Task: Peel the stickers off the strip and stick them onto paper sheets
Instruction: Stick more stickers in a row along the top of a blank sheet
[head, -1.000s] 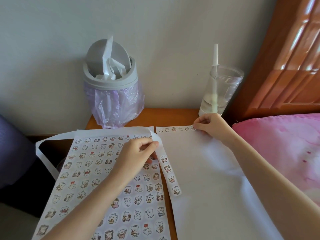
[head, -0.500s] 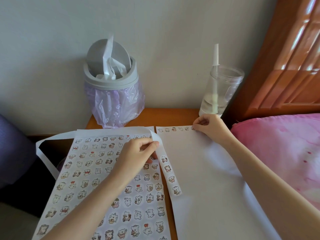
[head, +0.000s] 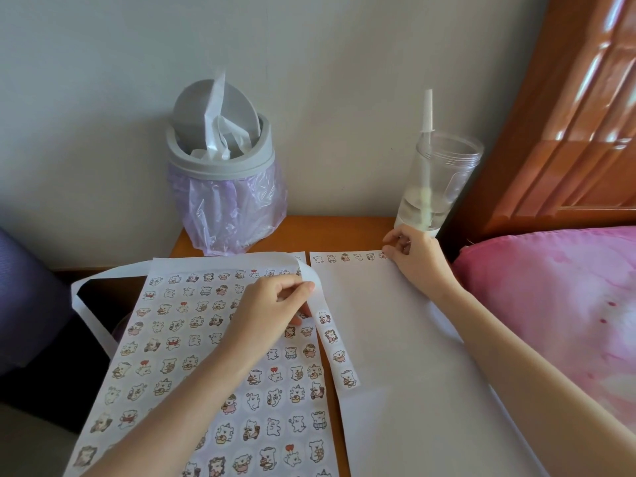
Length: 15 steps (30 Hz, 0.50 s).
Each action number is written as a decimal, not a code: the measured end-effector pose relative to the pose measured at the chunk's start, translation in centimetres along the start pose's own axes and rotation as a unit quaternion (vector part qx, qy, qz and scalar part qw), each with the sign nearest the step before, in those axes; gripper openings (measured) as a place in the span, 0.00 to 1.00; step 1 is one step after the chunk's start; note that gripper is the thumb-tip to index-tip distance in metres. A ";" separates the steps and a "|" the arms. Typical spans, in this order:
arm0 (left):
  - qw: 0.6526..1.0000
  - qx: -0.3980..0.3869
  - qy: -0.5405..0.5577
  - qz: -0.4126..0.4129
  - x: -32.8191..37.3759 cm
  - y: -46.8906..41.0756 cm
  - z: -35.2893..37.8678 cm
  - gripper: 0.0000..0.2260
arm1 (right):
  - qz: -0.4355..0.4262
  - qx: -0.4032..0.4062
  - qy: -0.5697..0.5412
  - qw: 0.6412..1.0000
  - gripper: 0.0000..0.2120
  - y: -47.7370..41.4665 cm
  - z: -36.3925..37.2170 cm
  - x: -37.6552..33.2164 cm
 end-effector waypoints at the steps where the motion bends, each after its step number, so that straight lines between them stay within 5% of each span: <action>1: 1.000 0.000 0.000 0.000 0.0 0.0 0.0 0.09 | -0.002 -0.001 -0.001 1.000 0.04 0.0 0.0 0.0; 10: 1.000 0.000 0.012 -0.006 0.0 0.1 -0.1 0.09 | 0.012 -0.008 0.005 1.000 0.05 0.1 0.0 0.1; 15: 0.997 0.024 0.075 -0.015 0.1 0.0 -0.5 0.09 | -0.015 -0.052 -0.096 0.994 0.04 2.6 0.4 -3.7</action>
Point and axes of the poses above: each hand's wrist, its own y-axis away from the middle knuckle, its own z-axis out of the palm, x = y × z, the point moved 5 cm from there along -y, towards the middle knuckle, and after that the axes turned 7 degrees about -y, right-handed, at the moved point
